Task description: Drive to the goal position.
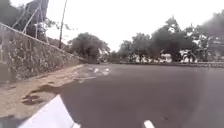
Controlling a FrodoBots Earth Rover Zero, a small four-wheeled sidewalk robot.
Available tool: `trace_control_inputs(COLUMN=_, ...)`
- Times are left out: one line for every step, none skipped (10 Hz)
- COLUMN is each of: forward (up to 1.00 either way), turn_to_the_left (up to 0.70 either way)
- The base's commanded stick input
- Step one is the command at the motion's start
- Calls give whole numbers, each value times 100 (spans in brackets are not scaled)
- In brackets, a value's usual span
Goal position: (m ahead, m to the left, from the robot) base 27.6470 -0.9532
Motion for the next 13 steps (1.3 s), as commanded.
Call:
trace_control_inputs(forward=50, turn_to_the_left=0)
trace_control_inputs(forward=50, turn_to_the_left=0)
trace_control_inputs(forward=50, turn_to_the_left=0)
trace_control_inputs(forward=50, turn_to_the_left=0)
trace_control_inputs(forward=50, turn_to_the_left=0)
trace_control_inputs(forward=50, turn_to_the_left=0)
trace_control_inputs(forward=50, turn_to_the_left=0)
trace_control_inputs(forward=50, turn_to_the_left=0)
trace_control_inputs(forward=50, turn_to_the_left=0)
trace_control_inputs(forward=50, turn_to_the_left=0)
trace_control_inputs(forward=50, turn_to_the_left=0)
trace_control_inputs(forward=50, turn_to_the_left=0)
trace_control_inputs(forward=50, turn_to_the_left=0)
